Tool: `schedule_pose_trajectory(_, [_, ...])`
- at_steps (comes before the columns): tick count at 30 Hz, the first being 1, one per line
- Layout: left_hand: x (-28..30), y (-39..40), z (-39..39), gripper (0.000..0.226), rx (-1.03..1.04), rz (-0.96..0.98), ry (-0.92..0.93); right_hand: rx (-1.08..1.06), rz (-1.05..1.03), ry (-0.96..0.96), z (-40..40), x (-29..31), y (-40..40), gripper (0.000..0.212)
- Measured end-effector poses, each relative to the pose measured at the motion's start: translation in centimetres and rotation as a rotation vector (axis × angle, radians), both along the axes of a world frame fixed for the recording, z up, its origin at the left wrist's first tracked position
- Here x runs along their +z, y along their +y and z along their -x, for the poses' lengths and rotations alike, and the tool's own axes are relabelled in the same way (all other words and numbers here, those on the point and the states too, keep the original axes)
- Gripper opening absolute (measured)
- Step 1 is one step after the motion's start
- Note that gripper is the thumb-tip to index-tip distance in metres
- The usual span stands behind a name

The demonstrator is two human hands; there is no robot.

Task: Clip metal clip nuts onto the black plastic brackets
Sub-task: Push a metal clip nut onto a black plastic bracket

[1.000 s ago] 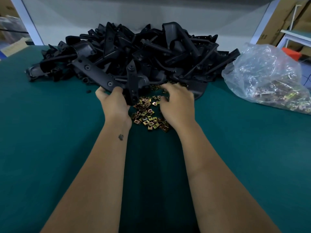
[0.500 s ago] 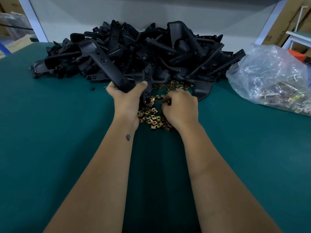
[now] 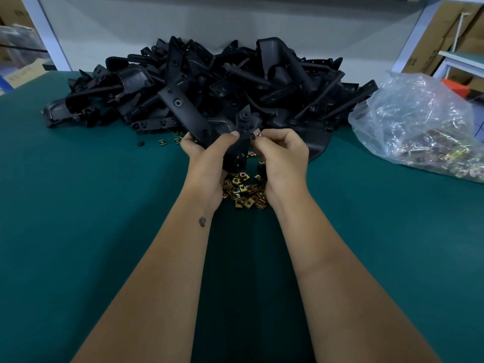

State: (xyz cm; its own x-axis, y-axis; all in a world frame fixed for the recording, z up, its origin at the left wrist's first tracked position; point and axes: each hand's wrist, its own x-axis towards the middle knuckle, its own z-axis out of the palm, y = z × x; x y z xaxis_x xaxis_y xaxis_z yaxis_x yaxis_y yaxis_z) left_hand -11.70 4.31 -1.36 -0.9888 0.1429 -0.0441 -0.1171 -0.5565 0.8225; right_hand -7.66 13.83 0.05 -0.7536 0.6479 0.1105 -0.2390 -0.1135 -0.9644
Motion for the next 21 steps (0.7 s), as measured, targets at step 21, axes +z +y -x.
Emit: schedule_pose_trajectory(21, [-0.21,0.19,0.49,0.054,-0.040,-0.076,-0.025,0.202,0.238,0.118,-0.56,0.66,0.89,0.009])
